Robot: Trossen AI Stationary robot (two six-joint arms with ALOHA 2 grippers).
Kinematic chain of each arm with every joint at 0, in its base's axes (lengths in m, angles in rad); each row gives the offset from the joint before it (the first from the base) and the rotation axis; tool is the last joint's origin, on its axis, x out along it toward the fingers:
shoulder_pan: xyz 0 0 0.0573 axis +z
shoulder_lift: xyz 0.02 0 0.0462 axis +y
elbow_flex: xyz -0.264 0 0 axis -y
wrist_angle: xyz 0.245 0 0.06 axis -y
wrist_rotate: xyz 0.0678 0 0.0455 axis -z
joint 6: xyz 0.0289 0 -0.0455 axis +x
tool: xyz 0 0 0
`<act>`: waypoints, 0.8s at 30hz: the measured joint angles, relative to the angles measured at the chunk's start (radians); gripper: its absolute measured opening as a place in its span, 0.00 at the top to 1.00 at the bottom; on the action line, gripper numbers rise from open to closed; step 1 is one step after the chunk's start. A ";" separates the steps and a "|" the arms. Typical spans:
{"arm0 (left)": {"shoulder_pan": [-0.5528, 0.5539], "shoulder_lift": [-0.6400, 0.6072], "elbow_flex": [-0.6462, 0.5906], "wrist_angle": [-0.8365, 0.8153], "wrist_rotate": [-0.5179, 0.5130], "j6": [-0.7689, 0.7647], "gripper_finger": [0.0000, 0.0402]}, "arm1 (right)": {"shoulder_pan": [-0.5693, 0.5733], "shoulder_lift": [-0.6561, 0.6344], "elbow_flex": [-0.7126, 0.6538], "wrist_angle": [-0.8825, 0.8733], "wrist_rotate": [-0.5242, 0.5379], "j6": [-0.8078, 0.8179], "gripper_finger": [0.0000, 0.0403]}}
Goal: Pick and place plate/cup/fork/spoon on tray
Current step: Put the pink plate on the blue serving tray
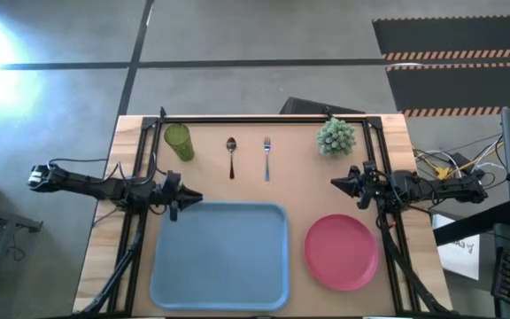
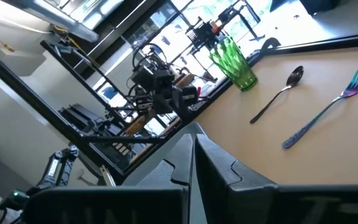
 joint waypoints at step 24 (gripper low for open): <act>0.000 -0.001 0.000 0.209 0.005 0.090 0.86 | 0.000 0.000 0.000 0.000 0.001 0.000 0.98</act>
